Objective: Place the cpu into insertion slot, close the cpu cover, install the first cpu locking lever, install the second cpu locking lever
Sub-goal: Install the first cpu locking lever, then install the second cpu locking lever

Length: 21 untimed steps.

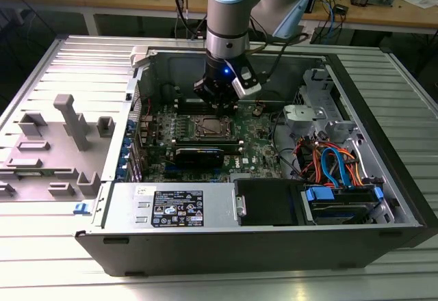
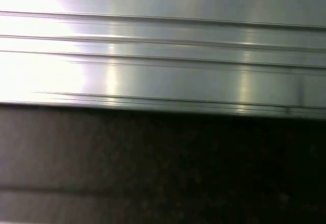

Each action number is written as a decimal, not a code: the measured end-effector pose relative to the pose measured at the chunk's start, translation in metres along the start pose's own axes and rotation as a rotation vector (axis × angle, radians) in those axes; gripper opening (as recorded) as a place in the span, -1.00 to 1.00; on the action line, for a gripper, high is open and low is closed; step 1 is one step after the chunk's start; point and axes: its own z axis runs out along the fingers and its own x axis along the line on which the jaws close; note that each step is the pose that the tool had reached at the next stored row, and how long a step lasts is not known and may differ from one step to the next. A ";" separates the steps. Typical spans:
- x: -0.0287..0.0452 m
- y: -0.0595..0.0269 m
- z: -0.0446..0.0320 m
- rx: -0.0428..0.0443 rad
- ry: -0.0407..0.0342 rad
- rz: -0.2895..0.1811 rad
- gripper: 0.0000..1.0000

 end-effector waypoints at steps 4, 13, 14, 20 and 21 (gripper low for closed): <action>0.0001 -0.0011 0.0000 0.0015 0.0001 0.000 -0.79; 0.0001 -0.0012 0.0000 0.0040 0.0002 0.000 -0.79; 0.0001 -0.0012 0.0000 0.0041 0.0002 0.000 -0.79; 0.0003 -0.0038 -0.0001 0.0042 0.0002 0.000 -0.79; 0.0003 -0.0048 -0.0002 0.0041 0.0002 0.000 -0.79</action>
